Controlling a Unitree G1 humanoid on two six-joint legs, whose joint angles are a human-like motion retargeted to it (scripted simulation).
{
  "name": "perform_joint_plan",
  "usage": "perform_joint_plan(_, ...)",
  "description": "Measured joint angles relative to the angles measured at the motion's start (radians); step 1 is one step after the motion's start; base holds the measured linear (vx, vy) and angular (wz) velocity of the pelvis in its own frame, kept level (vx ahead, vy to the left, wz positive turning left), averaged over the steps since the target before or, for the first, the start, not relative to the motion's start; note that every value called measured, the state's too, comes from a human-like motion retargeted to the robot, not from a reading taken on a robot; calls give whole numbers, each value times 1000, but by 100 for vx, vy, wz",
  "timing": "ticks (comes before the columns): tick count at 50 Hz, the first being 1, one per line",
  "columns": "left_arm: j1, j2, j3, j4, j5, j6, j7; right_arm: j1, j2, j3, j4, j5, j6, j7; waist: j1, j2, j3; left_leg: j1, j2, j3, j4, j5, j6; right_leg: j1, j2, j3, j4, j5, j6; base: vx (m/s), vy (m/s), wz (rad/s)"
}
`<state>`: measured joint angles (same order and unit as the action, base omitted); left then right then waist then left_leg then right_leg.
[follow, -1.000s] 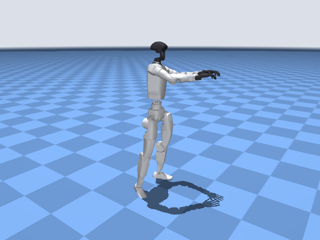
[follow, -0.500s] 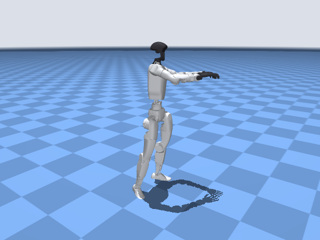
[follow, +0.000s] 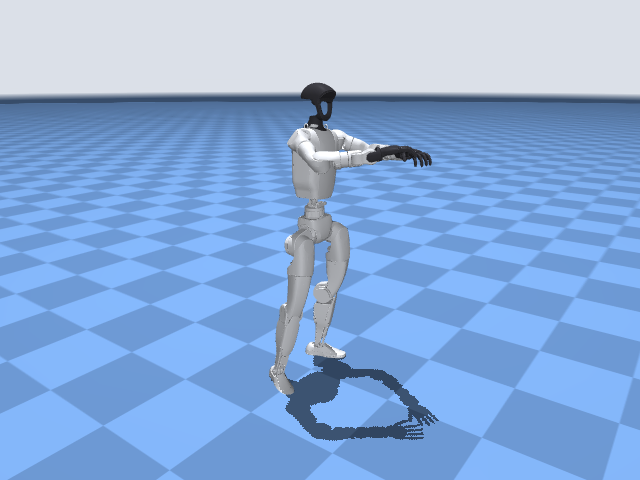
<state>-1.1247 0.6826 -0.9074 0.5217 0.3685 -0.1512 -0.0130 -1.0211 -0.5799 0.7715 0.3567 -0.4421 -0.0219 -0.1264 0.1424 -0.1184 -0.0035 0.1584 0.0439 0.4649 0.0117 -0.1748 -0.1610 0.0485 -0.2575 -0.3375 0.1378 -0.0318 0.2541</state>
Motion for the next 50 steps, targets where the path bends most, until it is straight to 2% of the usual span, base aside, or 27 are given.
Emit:
perform_joint_plan(3,10,-5,24,8,0,2,83,14,-45,-49,-58,7,-5,-80,-29,10,-4,7,6,31,0,0,1,-4,13,28,-18,8,7,-1,-8,-54)
perform_joint_plan(6,18,-25,55,32,-12,19,124,16,-75,-68,-64,12,5,-97,-55,21,-3,14,17,64,-1,1,0,-10,32,57,-37,17,8,-2,-10,-57)
perform_joint_plan(10,20,-55,46,63,-30,47,59,-2,-88,-30,1,6,25,-15,-94,40,4,25,29,105,-3,4,0,-16,54,94,-57,27,8,-2,-10,-55)
perform_joint_plan(15,19,-75,-21,69,17,40,-38,-3,-77,30,94,-13,11,111,-151,64,11,35,43,151,-4,8,-1,-29,79,134,-69,34,8,-2,-11,-48)
perform_joint_plan(22,-24,-127,14,98,63,39,55,17,-93,29,116,-33,-22,114,-229,91,17,44,66,202,-11,21,-6,-50,116,177,-75,40,8,-1,-12,-38)
perform_joint_plan(28,-69,-236,107,173,-27,111,62,-12,-114,1,112,-18,19,193,-283,109,20,47,89,226,-11,33,-9,-51,148,193,-95,51,8,0,-13,-22)
perform_joint_plan(32,-76,-319,87,221,-80,128,52,-49,-127,-31,111,0,59,126,-307,115,20,44,103,230,-7,39,-10,-49,163,194,-107,55,8,1,-11,-7)
perform_joint_plan(38,-74,-397,5,244,-61,87,61,-69,-136,-56,137,56,57,-29,-322,110,14,37,111,223,1,43,-9,-49,167,189,-105,46,8,2,-7,5)
perform_joint_plan(45,-136,-366,46,178,-51,101,56,-5,-103,5,204,73,27,117,-318,107,6,33,112,207,8,45,-3,-49,162,177,-91,32,8,0,0,0)
perform_joint_plan(50,-168,-319,63,146,-54,103,103,9,-82,-16,195,61,31,102,-312,114,5,29,118,198,11,49,0,-47,166,169,-91,31,8,0,0,0)
